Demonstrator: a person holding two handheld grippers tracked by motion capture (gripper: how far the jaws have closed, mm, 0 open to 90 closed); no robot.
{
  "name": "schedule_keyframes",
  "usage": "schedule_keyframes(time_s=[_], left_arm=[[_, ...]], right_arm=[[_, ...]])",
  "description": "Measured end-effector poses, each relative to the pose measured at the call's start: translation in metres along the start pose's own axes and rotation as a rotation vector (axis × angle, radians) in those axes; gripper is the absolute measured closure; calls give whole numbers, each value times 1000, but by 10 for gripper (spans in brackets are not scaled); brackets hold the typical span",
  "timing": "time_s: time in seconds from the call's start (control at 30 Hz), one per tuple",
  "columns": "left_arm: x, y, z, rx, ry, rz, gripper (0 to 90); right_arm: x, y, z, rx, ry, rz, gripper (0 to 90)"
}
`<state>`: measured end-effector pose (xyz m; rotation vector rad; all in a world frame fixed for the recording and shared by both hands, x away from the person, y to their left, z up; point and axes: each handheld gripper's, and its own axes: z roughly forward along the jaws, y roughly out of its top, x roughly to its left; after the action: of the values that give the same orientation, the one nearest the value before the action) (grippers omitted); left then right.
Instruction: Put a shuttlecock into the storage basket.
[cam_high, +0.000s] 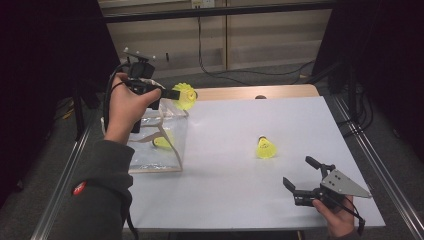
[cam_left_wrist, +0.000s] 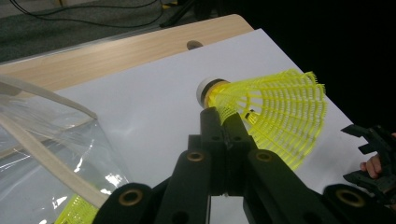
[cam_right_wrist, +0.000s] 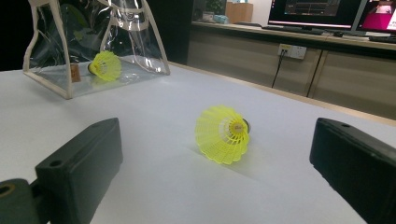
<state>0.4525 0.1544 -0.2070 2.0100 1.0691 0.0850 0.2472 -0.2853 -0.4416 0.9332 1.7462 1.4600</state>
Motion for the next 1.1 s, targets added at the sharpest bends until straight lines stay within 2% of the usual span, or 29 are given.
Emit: schedule_keyframes(time_s=[1.1], left_arm=[[24,-3,-22,-39,81,-54,900]], right_arm=[[0,0,-1,1,-2,-1,25]])
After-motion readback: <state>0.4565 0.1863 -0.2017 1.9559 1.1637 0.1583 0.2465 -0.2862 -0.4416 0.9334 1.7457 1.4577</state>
